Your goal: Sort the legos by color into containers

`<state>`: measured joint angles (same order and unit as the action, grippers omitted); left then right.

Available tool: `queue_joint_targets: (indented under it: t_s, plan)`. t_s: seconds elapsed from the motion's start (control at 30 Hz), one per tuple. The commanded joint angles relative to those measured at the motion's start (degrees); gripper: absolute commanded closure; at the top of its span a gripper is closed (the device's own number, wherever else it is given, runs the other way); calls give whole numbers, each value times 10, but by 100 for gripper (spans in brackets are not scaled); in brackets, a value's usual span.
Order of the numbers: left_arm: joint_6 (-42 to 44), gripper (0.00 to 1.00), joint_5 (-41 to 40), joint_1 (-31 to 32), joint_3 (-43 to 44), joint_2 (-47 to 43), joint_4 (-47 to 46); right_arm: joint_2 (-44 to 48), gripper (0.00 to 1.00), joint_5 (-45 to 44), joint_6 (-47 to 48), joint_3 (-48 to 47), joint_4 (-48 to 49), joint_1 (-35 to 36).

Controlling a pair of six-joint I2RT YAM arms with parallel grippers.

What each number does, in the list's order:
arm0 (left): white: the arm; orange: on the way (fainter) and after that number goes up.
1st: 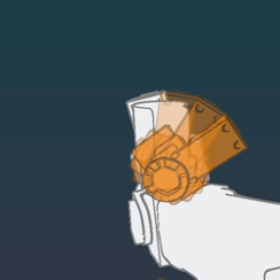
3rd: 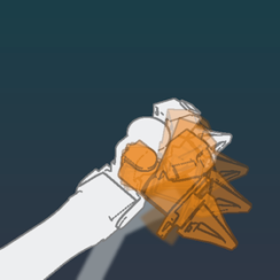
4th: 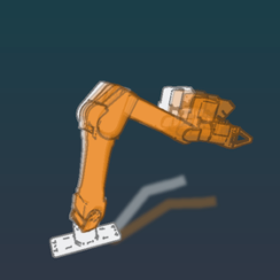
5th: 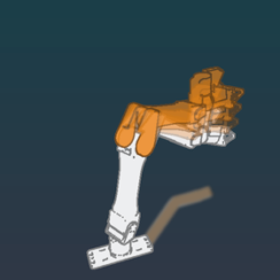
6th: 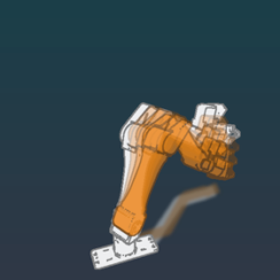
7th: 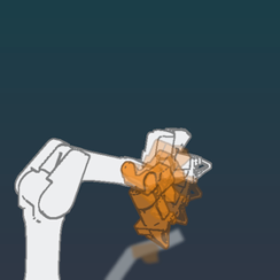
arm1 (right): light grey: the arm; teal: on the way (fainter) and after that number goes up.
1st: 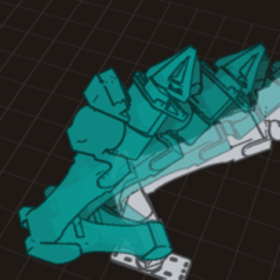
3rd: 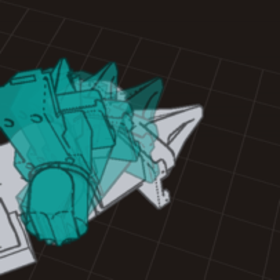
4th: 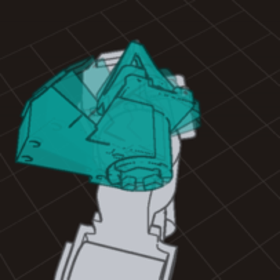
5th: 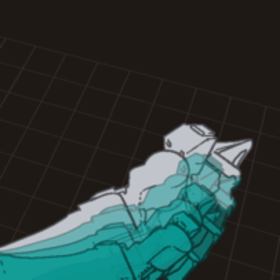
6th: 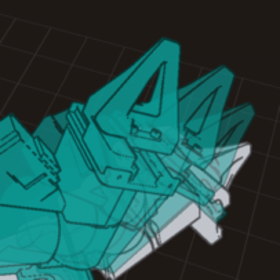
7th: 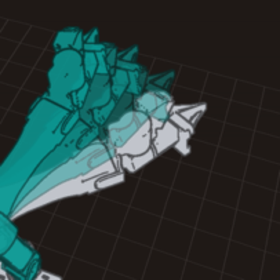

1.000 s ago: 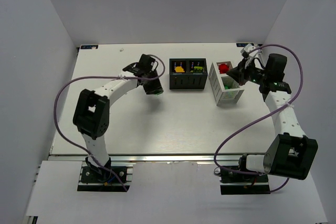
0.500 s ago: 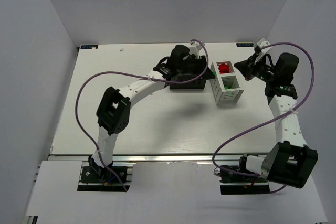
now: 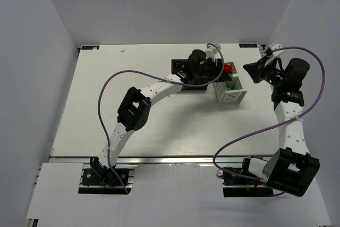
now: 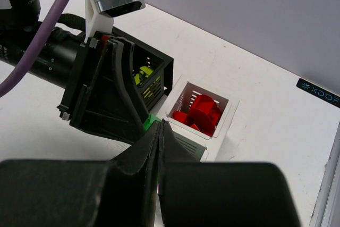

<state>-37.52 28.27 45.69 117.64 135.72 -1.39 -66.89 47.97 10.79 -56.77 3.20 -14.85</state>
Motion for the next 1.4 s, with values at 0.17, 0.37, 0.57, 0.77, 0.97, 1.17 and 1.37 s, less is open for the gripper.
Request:
queue_joint_targets:
  t_s: [0.17, 0.37, 0.57, 0.77, 0.97, 1.17, 1.37]
  plan:
    - [2, 53, -62, 15, 69, 13, -1, 4, 100, 4, -16, -9, 21, -4]
    - [3, 43, -69, 19, 106, 42, 38, 4, 100, 4, -17, -11, 15, -5]
    - [6, 38, -77, 25, 109, 40, 36, 9, 100, 3, -18, -12, 11, -7]
    - [30, 39, -108, 24, 110, 14, 52, 13, 82, 1, -13, -22, -1, -11]
    - [92, 40, -144, 12, 9, -99, 43, 16, 11, -2, -5, -27, -17, -12]
    - [112, 24, -174, -19, -170, -254, 41, 16, 10, -67, -45, -41, -63, -12]
    - [104, 10, -190, -62, -357, -411, 23, 5, 10, -56, -38, -52, -131, -11]
